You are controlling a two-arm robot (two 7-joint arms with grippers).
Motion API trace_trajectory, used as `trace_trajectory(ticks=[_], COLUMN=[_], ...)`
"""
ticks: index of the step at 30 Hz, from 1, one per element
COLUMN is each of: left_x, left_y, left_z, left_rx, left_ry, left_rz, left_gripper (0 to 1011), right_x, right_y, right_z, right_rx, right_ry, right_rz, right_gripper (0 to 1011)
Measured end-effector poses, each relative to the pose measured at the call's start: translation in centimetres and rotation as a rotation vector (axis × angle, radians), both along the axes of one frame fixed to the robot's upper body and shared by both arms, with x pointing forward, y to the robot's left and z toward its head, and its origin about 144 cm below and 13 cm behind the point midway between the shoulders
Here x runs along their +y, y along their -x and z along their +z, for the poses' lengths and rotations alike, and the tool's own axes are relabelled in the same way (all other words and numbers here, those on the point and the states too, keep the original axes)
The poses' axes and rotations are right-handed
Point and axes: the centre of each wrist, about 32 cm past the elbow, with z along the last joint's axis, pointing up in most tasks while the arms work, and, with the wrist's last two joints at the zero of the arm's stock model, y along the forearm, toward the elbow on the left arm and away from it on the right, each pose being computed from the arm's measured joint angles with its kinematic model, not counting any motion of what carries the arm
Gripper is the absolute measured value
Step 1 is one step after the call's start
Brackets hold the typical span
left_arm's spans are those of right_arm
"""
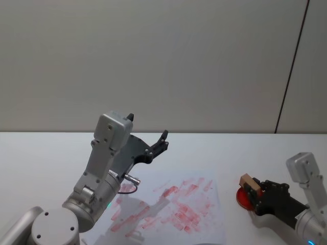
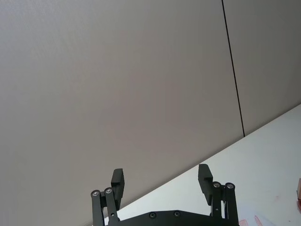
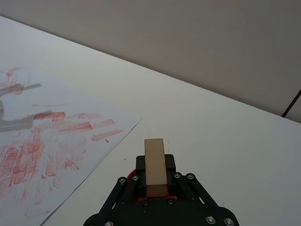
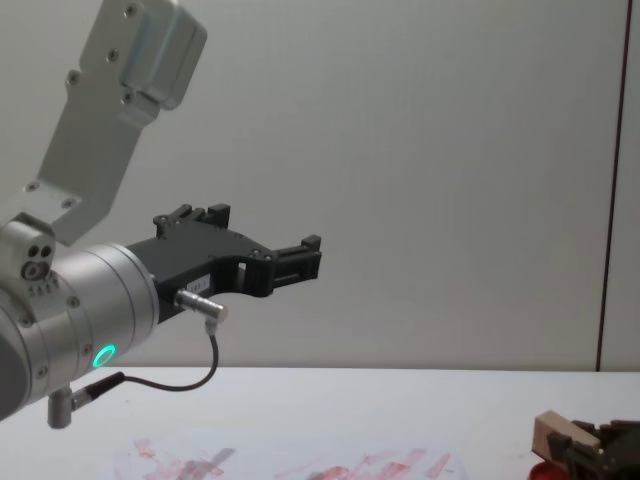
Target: Use the one hand to pick up the stamp and affix it onto the A4 paper.
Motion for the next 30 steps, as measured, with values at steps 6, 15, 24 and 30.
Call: trace_trajectory(ticks=[6, 15, 24, 30], left_x=[0.0, 0.0, 0.0, 0.0], left_y=[0.0, 0.0, 0.0, 0.0], left_z=[0.0, 0.0, 0.0, 0.0], left_rx=[0.000, 0.000, 0.000, 0.000], left_ry=[0.000, 0.000, 0.000, 0.000], left_rz=[0.000, 0.000, 0.000, 0.000], left_gripper=[1002, 1002, 1002, 1002], right_x=[-0.1, -0.2, -0.1, 0.2], right_y=[0.1, 0.2, 0.2, 0.3], right_z=[0.0, -0.1, 0.3, 1.2], right_rx=[0.007, 0.021, 0.014, -0.029], right_ry=[0.003, 0.008, -0.013, -0.051], right_rz=[-0.002, -0.010, -0.016, -0.012], right_gripper=[216, 433, 734, 932])
